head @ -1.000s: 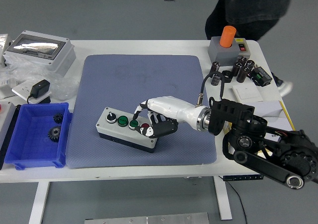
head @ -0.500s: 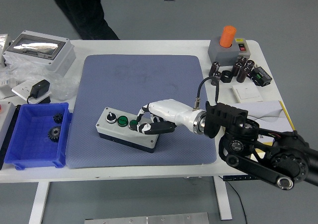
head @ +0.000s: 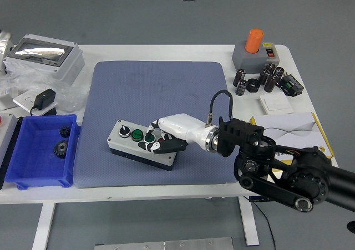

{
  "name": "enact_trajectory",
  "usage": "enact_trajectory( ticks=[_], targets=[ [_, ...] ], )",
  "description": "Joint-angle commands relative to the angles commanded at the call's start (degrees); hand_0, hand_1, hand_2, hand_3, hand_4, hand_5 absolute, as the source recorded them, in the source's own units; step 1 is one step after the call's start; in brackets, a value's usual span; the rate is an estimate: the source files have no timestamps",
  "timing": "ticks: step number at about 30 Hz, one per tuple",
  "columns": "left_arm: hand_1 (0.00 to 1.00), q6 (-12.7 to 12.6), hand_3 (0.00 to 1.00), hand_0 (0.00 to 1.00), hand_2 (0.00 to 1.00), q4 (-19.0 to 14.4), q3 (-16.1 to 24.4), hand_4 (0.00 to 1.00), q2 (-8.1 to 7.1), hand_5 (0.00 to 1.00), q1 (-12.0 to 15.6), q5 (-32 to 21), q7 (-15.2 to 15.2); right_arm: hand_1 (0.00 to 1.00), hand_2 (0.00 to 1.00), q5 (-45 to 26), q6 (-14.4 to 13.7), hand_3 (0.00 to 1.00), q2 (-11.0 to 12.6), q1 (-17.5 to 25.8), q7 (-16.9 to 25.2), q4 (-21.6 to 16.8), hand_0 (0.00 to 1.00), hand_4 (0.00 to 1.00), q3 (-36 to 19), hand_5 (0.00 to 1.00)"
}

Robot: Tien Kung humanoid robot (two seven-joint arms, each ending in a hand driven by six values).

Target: Pick up the button,place it on the desk,press the button,press the button

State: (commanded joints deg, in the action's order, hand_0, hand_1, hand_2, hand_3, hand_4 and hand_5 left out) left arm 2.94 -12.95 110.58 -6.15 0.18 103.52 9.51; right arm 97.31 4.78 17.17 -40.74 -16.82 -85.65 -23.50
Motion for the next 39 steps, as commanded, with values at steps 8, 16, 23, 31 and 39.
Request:
enact_trajectory(
  ticks=[8,16,23,31,39],
  targets=[
    [0.630,0.1,0.731,0.661,0.612,0.4,0.2,0.847,0.06,0.677,0.1,0.3,-0.7,0.170,0.215,0.4,-0.9,0.677,0.2,0.1,0.6,0.3,0.076,0.686,0.5,0.998],
    [0.630,0.3,0.730,0.661,0.611,0.7,0.7,0.849,0.10,0.680,0.1,0.9,-1.5,0.172,0.209,-6.6,-6.1,0.671,1.8,2.0,6.9,-2.9,0.078,0.668,-6.7,0.998],
    [0.630,0.3,0.731,0.661,0.611,0.8,0.6,0.849,0.31,0.683,0.3,0.7,-1.6,0.172,0.209,-12.2,-12.5,0.650,2.5,8.7,12.0,-2.4,0.079,0.663,-13.2,0.975],
    [0.631,0.3,0.730,0.662,0.611,0.8,0.9,0.849,0.62,0.683,0.4,1.2,-1.6,0.202,0.246,-21.2,-20.8,0.652,0.3,16.0,22.3,0.3,0.112,0.699,-18.0,0.943],
    [0.631,0.5,0.731,0.662,0.612,0.8,1.2,0.849,0.65,0.685,0.1,1.8,-1.9,0.416,0.549,-17.8,-25.9,0.717,0.6,20.6,31.0,-0.2,0.305,0.695,-21.4,0.998]
  ],
)
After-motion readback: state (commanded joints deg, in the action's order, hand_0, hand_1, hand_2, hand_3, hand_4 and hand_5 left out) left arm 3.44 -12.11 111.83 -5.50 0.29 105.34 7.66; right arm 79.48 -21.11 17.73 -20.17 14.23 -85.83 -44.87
